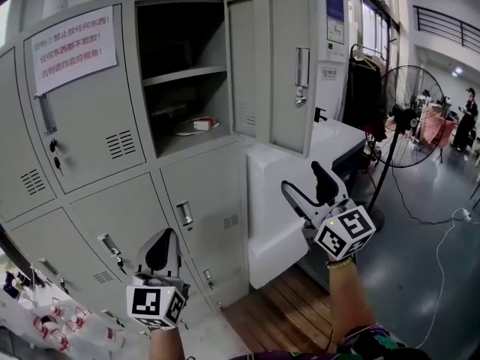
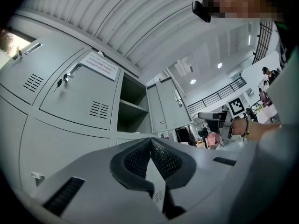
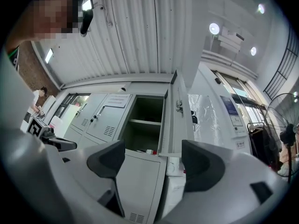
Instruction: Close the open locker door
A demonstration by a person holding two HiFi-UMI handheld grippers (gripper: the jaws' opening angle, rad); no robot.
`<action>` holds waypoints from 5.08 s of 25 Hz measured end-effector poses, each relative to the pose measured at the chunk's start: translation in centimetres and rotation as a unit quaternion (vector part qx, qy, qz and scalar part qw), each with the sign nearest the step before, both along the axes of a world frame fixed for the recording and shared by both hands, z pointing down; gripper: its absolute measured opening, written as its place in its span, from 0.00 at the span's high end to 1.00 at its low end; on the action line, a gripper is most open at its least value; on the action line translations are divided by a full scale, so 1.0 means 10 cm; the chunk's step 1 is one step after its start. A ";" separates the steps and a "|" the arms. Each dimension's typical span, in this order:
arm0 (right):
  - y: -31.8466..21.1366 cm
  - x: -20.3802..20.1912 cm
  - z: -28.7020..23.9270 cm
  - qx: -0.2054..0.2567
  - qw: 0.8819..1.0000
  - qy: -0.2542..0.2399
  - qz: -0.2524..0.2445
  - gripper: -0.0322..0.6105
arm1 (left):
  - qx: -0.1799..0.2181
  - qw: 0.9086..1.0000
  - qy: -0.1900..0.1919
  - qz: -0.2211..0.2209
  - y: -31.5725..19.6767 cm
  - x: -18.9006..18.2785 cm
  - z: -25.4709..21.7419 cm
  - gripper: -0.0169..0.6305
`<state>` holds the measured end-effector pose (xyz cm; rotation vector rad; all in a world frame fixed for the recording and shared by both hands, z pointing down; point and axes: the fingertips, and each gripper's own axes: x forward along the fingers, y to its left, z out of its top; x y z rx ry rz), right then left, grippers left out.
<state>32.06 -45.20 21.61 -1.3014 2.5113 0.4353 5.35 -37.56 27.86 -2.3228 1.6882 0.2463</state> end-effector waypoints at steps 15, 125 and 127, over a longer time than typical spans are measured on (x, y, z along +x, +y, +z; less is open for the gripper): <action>-0.62 0.32 -0.11 0.006 1.000 -0.003 0.000 0.40 | 0.002 1.000 -0.027 -0.004 -0.27 0.31 -0.01 0.94; -0.50 -2.54 -0.36 0.025 0.999 0.016 -0.038 0.76 | -0.038 0.994 0.008 -0.098 0.20 -2.29 0.15 0.94; -0.53 -2.58 -0.35 0.025 0.999 0.017 -0.041 0.76 | -0.038 0.994 0.010 -0.103 0.21 -2.33 0.16 0.94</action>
